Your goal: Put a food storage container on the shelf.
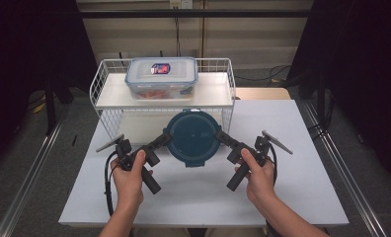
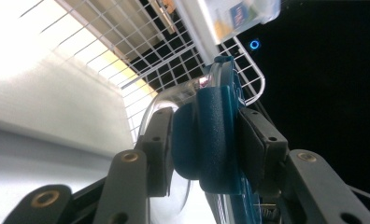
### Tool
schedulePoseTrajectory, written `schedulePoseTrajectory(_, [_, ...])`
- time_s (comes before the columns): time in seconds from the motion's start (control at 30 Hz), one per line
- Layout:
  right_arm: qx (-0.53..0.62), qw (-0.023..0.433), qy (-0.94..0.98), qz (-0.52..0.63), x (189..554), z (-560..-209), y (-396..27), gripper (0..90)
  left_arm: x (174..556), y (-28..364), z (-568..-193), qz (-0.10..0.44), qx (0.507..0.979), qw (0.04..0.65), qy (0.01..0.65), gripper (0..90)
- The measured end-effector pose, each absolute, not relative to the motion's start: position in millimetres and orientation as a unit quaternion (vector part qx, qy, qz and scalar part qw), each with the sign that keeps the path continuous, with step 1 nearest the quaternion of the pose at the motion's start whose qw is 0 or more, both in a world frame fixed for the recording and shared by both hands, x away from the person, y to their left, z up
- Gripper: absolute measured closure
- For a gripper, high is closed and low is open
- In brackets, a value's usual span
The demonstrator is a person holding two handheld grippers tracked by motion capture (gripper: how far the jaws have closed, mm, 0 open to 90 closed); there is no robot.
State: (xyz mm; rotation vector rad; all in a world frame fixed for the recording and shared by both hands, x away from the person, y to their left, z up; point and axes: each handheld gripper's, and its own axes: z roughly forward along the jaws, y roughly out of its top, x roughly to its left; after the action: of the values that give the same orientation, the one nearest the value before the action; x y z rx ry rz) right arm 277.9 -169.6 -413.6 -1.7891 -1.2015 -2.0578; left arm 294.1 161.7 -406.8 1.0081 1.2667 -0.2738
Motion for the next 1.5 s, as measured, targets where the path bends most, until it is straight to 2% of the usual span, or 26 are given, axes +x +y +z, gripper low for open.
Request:
schedulePoseTrajectory(0.67, [-0.555, 0.066, -0.39, -0.732, 272, -362, -149, 58.5, 284, 177, -352, -0.087, 0.439, 0.721, 0.528, 58.2])
schedulePoseTrajectory(1.5, [-0.538, 0.062, -0.366, -0.757, 299, -304, -134, 58.6, 310, 183, -287, -0.047, 0.422, 0.745, 0.515, 58.2])
